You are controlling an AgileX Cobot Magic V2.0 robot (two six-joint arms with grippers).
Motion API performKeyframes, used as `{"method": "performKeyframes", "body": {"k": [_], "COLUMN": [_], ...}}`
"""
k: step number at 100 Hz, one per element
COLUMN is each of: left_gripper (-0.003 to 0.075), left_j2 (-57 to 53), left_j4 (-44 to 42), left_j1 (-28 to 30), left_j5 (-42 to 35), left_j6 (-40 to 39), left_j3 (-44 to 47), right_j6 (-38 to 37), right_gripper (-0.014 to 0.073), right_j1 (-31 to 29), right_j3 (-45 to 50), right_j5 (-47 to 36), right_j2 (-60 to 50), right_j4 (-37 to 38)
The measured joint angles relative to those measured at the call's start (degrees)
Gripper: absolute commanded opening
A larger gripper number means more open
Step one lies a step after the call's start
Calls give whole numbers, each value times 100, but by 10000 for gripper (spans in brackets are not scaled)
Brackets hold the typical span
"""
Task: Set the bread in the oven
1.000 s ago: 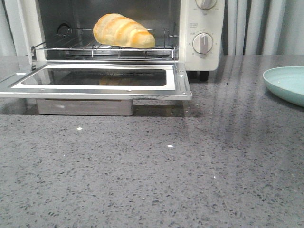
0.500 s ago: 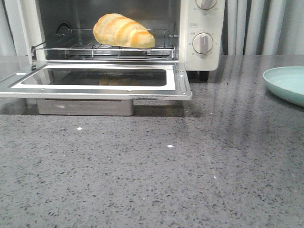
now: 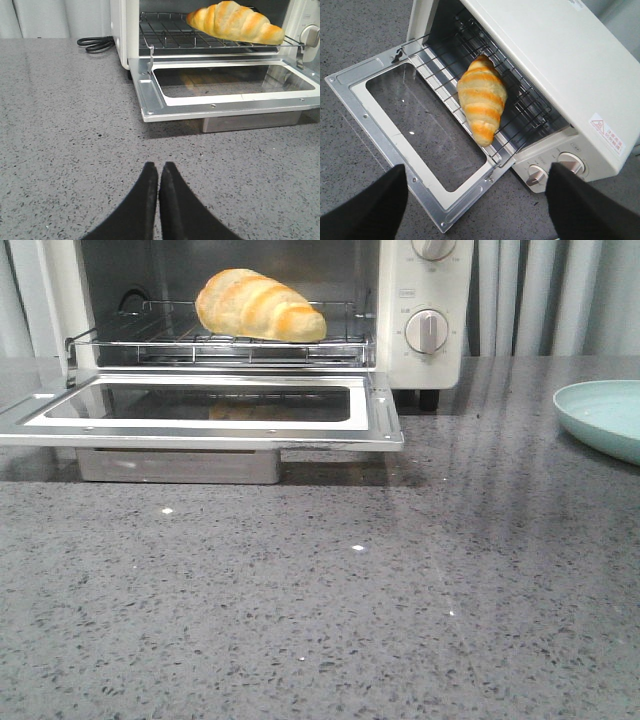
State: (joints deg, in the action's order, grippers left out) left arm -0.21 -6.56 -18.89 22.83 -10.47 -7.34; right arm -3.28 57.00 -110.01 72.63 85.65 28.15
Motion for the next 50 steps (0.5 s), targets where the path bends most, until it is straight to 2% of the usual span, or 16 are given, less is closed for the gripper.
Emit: {"method": "performKeyframes", "body": {"k": [50], "left_gripper": [-21], "left_j2": [0], "left_j4": [0], "left_j1": [0], "left_j5": [0], "left_j6": [0], "left_j3": [0], "right_j6": [0], "right_gripper": [517], "right_j1": [-1459], "right_j3": [0], "right_j5": [0], "right_j2": [-201], "right_j4": [-311]}}
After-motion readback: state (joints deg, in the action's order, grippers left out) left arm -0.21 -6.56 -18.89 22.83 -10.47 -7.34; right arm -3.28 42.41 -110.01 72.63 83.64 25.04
